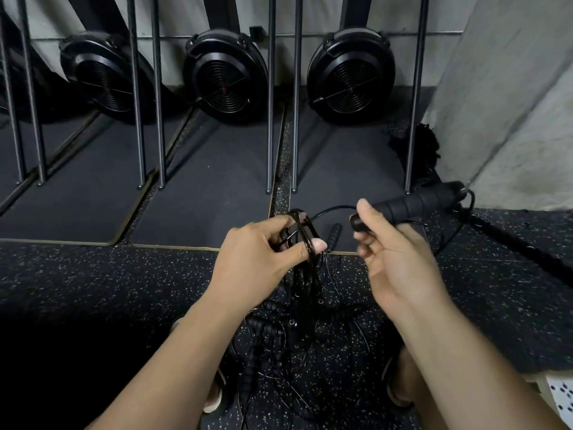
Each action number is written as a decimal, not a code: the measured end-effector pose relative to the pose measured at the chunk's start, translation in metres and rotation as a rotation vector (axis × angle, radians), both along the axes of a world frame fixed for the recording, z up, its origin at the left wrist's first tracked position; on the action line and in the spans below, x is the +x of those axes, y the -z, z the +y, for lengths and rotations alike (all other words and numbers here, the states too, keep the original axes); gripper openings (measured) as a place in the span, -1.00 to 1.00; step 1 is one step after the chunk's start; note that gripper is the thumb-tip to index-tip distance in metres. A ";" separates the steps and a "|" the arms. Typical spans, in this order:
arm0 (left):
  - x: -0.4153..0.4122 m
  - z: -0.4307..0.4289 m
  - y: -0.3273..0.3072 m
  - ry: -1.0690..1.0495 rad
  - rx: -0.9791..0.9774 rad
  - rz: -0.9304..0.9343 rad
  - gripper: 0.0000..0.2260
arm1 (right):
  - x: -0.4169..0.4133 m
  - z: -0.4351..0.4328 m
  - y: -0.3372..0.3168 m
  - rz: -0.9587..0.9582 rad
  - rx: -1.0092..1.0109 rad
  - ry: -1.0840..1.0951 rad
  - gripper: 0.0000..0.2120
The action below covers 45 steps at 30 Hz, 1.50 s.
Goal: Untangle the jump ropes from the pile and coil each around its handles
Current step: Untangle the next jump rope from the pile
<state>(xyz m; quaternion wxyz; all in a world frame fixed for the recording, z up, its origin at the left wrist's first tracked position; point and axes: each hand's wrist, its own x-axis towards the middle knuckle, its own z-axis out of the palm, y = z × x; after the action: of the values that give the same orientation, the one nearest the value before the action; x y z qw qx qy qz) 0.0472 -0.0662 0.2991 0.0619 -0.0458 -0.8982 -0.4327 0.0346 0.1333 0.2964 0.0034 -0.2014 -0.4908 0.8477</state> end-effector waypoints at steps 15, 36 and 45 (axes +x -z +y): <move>-0.012 -0.005 0.017 -0.080 -0.277 0.124 -0.30 | 0.013 -0.008 0.008 -0.085 0.311 -0.225 -0.76; -0.004 0.005 0.015 0.095 -0.405 0.110 -0.66 | 0.024 -0.026 0.016 -0.181 0.302 -0.549 -0.49; -0.002 0.000 0.008 0.154 -0.198 -0.093 -0.88 | 0.019 -0.009 -0.001 -0.073 0.671 -0.675 -0.62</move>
<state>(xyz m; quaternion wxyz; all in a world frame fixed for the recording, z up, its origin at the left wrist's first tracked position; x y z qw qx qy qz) 0.0453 -0.0664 0.2911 -0.0178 -0.1004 -0.9323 -0.3469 0.0533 0.1243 0.2969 -0.2246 -0.0480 -0.7752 0.5884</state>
